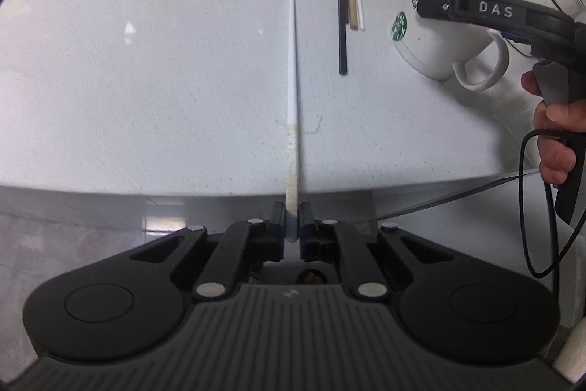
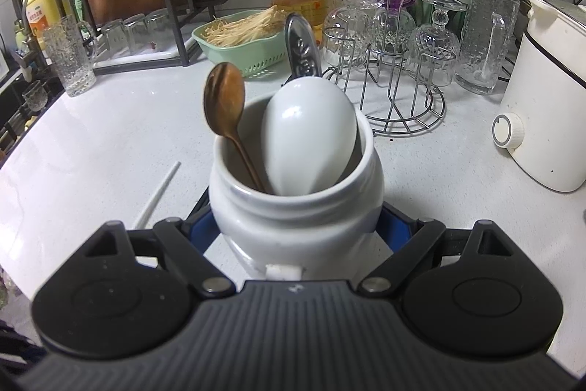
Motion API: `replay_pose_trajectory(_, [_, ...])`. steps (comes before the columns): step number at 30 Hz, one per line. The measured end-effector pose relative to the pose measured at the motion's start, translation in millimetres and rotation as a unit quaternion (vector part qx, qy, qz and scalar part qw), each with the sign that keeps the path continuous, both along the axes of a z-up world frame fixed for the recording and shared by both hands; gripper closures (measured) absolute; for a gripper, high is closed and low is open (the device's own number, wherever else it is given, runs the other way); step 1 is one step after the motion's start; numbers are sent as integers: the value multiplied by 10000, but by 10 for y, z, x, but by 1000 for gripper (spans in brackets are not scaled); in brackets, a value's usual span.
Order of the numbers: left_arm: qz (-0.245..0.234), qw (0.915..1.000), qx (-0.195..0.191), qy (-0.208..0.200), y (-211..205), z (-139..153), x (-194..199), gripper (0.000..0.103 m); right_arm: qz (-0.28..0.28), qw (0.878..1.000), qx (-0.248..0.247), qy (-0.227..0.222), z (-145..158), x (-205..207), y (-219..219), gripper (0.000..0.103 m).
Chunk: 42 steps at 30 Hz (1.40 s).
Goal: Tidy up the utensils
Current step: 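Lift the white chopstick with the left tool off the counter, then carry the white chopstick with the left tool and lower it into the jar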
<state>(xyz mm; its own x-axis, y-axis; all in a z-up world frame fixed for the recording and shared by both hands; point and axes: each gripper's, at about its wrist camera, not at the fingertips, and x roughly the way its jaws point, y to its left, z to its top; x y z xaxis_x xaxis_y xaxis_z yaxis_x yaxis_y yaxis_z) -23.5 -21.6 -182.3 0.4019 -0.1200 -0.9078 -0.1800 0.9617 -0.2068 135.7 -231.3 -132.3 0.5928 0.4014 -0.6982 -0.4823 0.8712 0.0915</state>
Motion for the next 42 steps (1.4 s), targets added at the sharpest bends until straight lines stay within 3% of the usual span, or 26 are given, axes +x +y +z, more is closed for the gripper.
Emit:
replay_pose_trajectory(14, [-547,9947,509,-702,190,1108,211,95,-59,9999,29,-82,-9,-31,-5,12])
replay_pose_trajectory(23, [-938,9873,721,-1058,137,1594,511,95,-57,9999,37,-123,-11,-37,-9,12])
replay_pose_trajectory(35, [-1480,9789,961,-1027,43,2017,772,95,-46,9998,55,-176,-18,-49,-11,12])
replay_pose_trajectory(42, [-1854,9711,1108,-1019,-20,2425,895,95,12,9998,58,-191,-15,-42,-14,12])
